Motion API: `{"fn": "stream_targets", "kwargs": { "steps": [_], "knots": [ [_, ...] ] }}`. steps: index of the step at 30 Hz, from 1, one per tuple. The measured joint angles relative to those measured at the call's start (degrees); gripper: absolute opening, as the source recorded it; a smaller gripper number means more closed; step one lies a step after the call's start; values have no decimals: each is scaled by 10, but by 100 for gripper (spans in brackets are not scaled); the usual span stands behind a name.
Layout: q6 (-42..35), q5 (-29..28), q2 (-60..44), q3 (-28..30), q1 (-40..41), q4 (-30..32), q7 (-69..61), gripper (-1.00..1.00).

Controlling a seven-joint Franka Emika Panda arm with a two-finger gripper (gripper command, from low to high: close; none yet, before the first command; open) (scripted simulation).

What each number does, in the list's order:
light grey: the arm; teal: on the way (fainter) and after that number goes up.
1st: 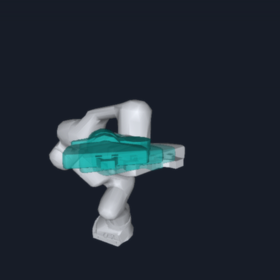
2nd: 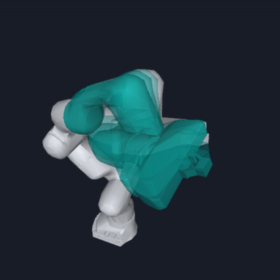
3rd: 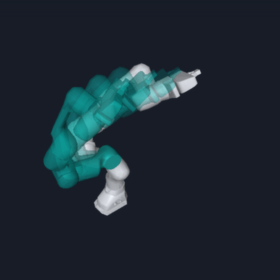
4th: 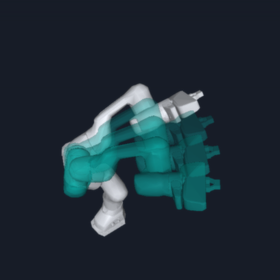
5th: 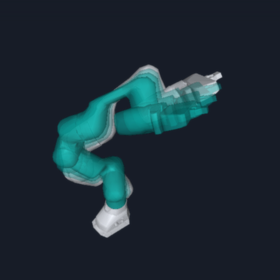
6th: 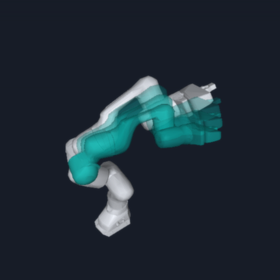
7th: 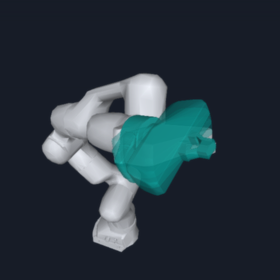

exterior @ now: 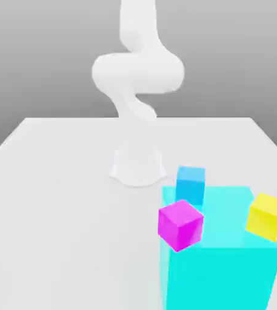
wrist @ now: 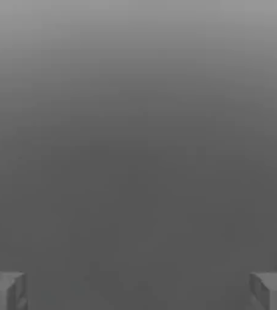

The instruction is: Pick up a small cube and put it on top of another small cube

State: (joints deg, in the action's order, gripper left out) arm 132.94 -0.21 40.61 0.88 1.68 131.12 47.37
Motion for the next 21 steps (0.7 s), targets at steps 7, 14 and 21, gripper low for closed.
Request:
{"fn": "stream_targets", "kwargs": {
  "steps": [7,14,21],
  "knots": [
    [33,-2,-148,31,45,-19,40,0],
    [66,9,-293,71,82,-37,71,0],
    [97,41,-440,103,138,-56,87,0]
  ]
}}
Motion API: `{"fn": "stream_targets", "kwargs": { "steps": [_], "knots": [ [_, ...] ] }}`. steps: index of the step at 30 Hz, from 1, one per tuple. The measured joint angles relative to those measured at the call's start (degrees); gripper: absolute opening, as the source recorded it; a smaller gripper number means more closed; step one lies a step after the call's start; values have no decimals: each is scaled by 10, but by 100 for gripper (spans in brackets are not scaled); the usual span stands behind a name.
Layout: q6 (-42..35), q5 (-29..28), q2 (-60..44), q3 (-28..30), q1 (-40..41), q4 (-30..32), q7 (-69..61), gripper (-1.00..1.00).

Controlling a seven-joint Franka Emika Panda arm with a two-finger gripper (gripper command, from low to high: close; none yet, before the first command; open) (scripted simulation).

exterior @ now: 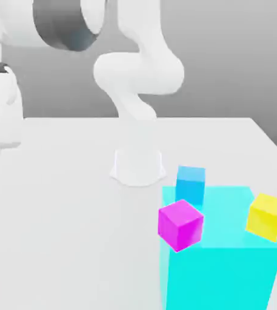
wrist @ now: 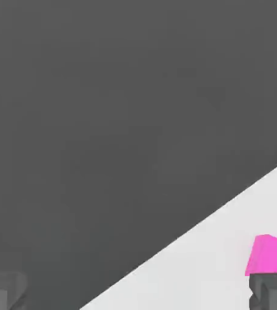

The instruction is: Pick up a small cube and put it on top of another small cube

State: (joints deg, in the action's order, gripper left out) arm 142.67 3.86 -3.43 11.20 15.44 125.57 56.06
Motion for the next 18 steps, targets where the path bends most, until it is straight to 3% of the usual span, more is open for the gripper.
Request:
{"fn": "stream_targets", "kwargs": {
  "steps": [9,13,14,18],
  "knots": [
    [38,60,-192,23,64,-25,8,0],
    [88,86,-275,4,91,-41,-4,0],
    [101,92,-293,-2,96,-45,-8,-100],
    [102,93,-293,-2,96,-45,-9,-100]
  ]
}}
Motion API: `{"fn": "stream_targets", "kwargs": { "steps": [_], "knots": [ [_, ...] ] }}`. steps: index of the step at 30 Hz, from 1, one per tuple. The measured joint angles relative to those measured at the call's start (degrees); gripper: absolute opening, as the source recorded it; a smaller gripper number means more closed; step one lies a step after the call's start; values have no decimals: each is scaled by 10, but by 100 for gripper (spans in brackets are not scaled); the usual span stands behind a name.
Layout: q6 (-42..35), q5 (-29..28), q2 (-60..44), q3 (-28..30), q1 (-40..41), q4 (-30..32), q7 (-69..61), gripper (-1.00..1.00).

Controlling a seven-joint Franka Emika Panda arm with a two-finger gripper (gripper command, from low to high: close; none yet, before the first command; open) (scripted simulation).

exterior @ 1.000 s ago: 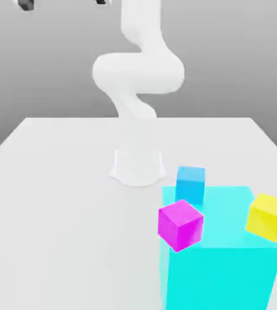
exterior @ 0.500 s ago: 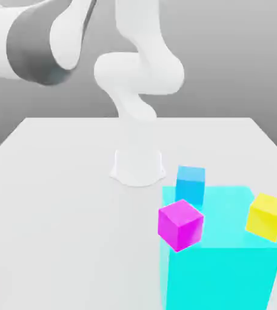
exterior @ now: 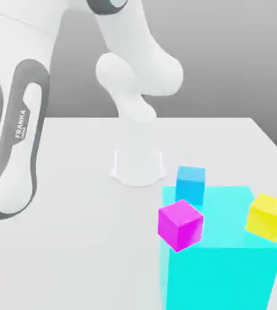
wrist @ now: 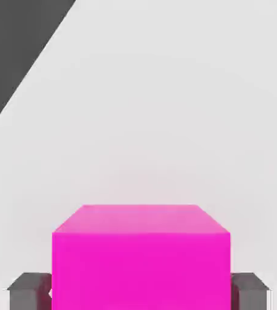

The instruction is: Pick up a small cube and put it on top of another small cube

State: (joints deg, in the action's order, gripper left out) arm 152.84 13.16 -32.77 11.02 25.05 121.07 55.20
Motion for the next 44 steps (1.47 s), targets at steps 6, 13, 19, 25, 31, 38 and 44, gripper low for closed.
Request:
{"fn": "stream_targets", "kwargs": {
  "steps": [6,13,19,25,31,38,44],
  "knots": [
    [-36,-16,45,14,-10,10,11,-100],
    [-132,-82,194,-28,-83,55,-43,-100],
    [-215,-108,319,-89,-172,95,-134,-100],
    [-299,-111,444,-126,-248,135,-241,-100],
    [-344,-105,538,-165,-312,184,-339,-100],
    [-283,-104,519,-170,-315,225,-344,100],
    [-338,-108,541,-168,-315,192,-344,100]
  ]
}}
